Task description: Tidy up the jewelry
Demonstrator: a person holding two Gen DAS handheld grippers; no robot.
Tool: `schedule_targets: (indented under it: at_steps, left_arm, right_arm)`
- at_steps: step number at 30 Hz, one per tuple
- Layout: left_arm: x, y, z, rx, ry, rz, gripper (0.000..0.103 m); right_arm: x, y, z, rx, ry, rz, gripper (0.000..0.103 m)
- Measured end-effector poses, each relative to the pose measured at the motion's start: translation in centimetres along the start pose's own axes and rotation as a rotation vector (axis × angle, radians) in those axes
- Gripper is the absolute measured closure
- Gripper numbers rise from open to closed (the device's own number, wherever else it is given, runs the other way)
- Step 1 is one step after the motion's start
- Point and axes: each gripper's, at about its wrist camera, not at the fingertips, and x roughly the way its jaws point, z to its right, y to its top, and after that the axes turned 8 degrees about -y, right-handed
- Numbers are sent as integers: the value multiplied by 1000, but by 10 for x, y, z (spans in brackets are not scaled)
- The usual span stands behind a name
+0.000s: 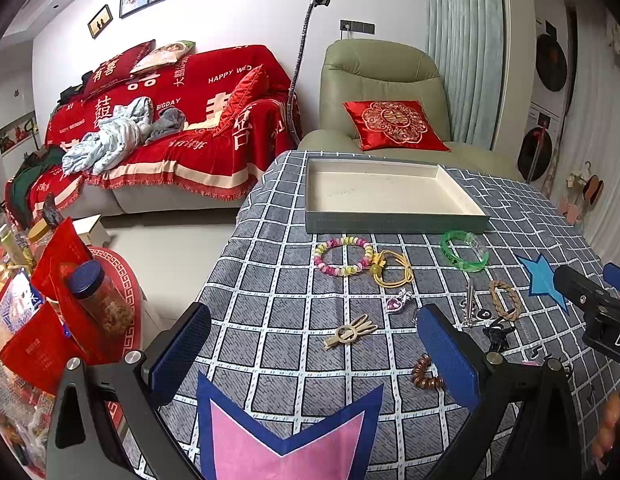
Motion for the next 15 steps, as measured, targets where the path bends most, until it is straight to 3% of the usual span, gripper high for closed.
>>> schedule_targets:
  at_steps: [15]
  left_arm:
    - [0, -1, 0, 0, -1, 0, 0]
  right_arm:
    - [-1, 0, 1, 4, 2, -1, 0]
